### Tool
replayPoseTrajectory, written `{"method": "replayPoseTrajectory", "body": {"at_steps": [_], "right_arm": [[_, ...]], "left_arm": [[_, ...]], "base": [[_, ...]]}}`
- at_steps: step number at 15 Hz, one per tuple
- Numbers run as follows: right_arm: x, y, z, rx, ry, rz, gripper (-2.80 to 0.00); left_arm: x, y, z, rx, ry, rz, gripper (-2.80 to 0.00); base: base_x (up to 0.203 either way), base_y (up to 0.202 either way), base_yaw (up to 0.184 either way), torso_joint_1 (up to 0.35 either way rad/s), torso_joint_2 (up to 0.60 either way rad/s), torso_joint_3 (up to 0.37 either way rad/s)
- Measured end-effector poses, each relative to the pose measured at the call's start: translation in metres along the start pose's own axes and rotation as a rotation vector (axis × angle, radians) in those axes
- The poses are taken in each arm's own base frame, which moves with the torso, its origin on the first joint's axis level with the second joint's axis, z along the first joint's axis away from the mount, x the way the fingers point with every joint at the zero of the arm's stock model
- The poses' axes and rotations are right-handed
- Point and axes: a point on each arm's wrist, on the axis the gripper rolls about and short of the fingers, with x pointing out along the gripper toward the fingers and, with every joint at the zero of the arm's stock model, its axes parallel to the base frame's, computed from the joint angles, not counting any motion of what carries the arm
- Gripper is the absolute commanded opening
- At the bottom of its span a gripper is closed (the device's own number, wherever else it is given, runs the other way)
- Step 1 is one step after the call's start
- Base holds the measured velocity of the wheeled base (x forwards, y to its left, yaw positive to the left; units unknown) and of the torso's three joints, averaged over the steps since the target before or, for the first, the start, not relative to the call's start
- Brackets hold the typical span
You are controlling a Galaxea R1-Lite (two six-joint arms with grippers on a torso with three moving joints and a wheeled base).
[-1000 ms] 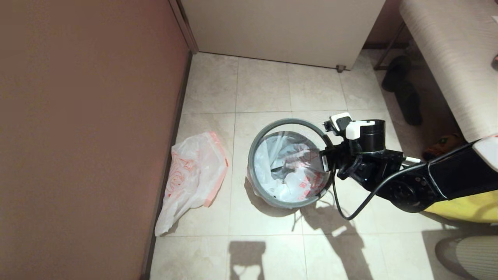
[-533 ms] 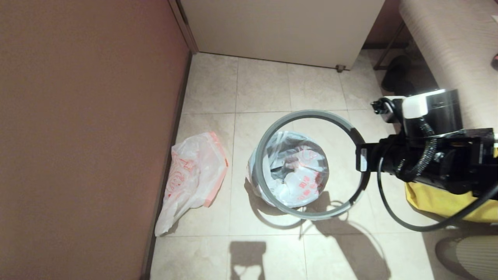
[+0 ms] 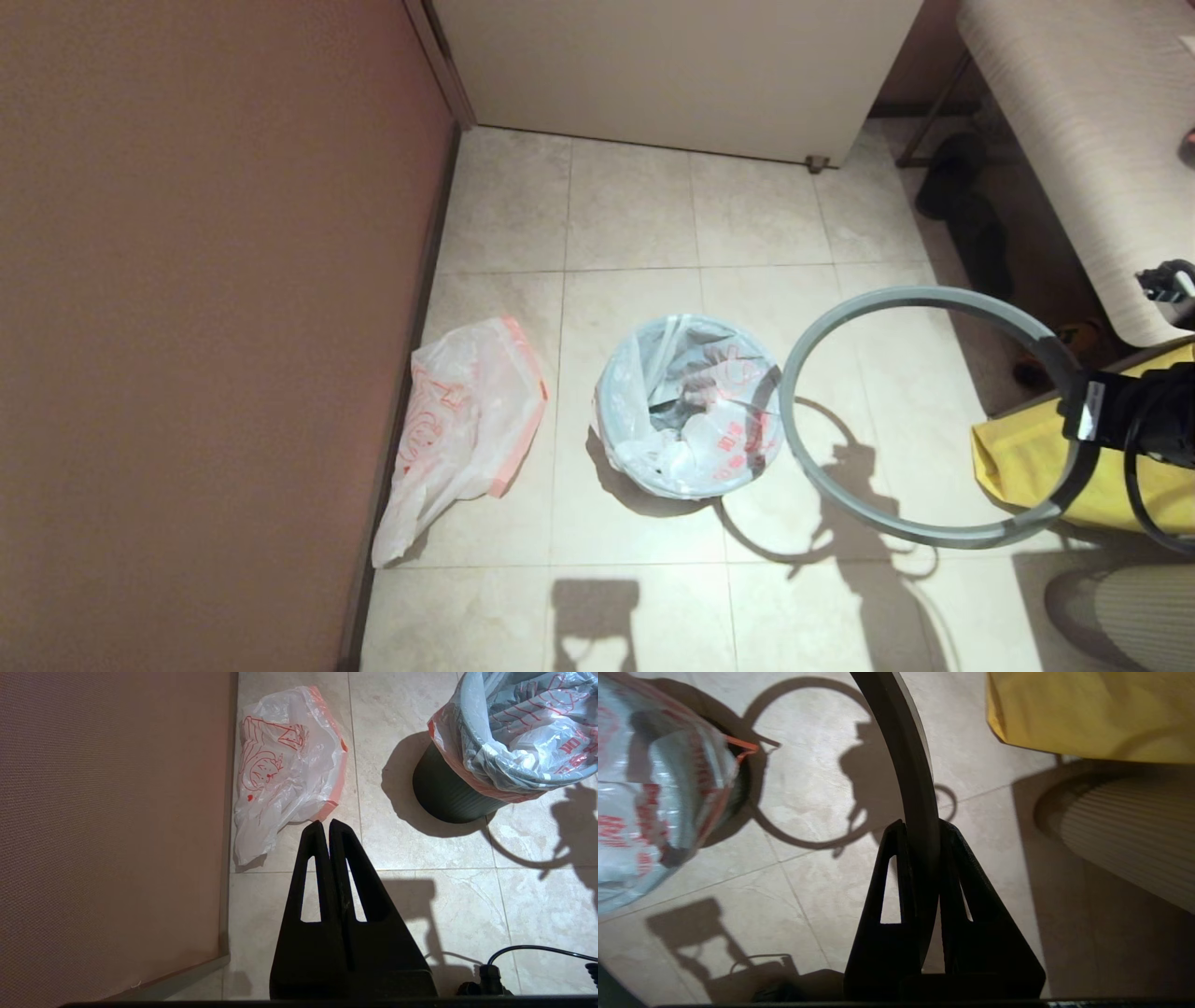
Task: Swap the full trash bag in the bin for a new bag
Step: Place the trash can ring on the floor
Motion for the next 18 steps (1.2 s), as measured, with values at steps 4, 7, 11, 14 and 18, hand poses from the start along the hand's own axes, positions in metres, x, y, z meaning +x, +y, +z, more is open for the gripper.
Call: {"method": "replayPoseTrajectory", "body": {"at_steps": [4,7,11,14,18], "right_arm": [[0.033,-0.041,-0.019,0.013,0.128,-0.146,-2.8],[0.063,-0.054,-0.035,0.02,0.197,-0.193,-2.8],[0.113,-0.064,-0.056,0.01,0.251,-0.223,-2.8],[0.159,-0.072,-0.081,-0.009,0.296,-0.24,-2.8],[0.202,-0.081,-0.112,-0.045,0.334,-0.251,-2.8]], "left_arm": [[0.0,0.0,0.0,0.0,0.0,0.0,-2.8],[0.0,0.0,0.0,0.0,0.0,0.0,-2.8],[0.0,0.0,0.0,0.0,0.0,0.0,-2.8],[0.0,0.0,0.0,0.0,0.0,0.0,-2.8],[0.0,0.0,0.0,0.0,0.0,0.0,-2.8]], "base": [[0.0,0.0,0.0,0.0,0.0,0.0],[0.0,0.0,0.0,0.0,0.0,0.0],[0.0,0.0,0.0,0.0,0.0,0.0],[0.0,0.0,0.0,0.0,0.0,0.0],[0.0,0.0,0.0,0.0,0.0,0.0]]}}
